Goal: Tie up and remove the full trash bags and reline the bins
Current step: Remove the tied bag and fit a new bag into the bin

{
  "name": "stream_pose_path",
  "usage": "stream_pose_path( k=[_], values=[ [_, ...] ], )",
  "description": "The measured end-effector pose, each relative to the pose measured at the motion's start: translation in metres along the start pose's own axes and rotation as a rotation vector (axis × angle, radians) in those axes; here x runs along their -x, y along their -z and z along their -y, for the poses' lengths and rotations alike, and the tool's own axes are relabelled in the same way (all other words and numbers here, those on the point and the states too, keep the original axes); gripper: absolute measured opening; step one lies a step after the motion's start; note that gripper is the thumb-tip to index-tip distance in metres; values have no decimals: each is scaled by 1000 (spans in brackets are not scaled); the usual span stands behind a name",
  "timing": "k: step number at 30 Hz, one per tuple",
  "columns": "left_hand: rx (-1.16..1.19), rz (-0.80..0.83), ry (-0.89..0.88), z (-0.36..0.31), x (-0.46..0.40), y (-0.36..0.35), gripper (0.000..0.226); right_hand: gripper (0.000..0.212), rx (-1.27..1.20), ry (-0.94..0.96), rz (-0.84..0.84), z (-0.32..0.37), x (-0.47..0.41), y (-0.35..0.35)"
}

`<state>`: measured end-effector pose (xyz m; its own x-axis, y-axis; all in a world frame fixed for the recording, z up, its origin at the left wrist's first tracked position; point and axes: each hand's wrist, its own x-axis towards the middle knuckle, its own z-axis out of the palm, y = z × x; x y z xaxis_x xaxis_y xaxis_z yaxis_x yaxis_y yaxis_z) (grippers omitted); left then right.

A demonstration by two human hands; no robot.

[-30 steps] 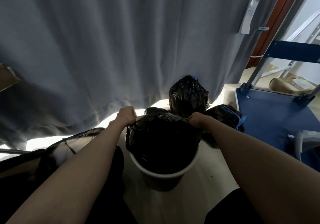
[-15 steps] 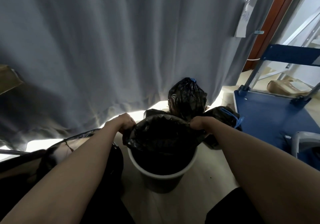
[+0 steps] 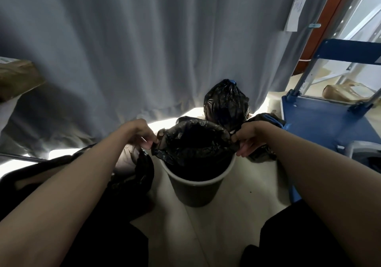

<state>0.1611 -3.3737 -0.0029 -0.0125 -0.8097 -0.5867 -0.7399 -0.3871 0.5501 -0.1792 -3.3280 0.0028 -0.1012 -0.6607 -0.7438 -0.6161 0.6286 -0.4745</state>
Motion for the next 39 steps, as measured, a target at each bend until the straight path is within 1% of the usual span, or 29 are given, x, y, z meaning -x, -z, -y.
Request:
stream_pose_path(
  k=[3,5,7,9,10,13,14,17,21,25,28,31,33,35,37,39],
  values=[
    [41,10,-18,4,8,3,9,20,-41,11,62,-4,7,2],
    [22,10,-19,7,10,0,5,18,-14,18,89,-7,9,3],
    [17,12,-9,10,13,-7,2,21,12,21,99,-10,9,3],
    [20,-1,-16,11,14,-14,8,22,26,12,115,-13,8,2],
    [17,-13,-23,11,15,-17,10,21,46,5,116,-15,8,1],
    [-6,-71,-43,12,16,-23,6,21,101,-15,81,-22,6,-7],
    [-11,-81,-41,13,16,-24,9,19,92,-26,73,-25,6,-12],
    [-37,-105,-49,17,19,-28,22,14,-21,-44,68,-34,3,-25],
    [-1,-105,-50,19,22,-30,18,16,-215,-50,56,-45,1,-28],
    [82,-211,-74,21,14,-29,20,12,-455,-67,39,-43,1,-26],
    [61,-277,-107,18,11,-32,26,8,-590,-41,50,-38,3,-28],
    [-43,-300,-150,18,13,-35,23,7,-634,14,17,-35,7,-31],
    [-193,-321,-186,18,13,-35,21,15,-638,56,-42,-32,7,-32],
    [-275,-375,-206,15,10,-32,33,22,-640,101,-103,-30,6,-33],
    [-277,-374,-223,11,5,-29,42,23,-643,124,-126,-28,6,-34],
    [-234,-345,-237,6,-3,-30,43,23,-634,133,-131,-27,6,-36]
  ],
)
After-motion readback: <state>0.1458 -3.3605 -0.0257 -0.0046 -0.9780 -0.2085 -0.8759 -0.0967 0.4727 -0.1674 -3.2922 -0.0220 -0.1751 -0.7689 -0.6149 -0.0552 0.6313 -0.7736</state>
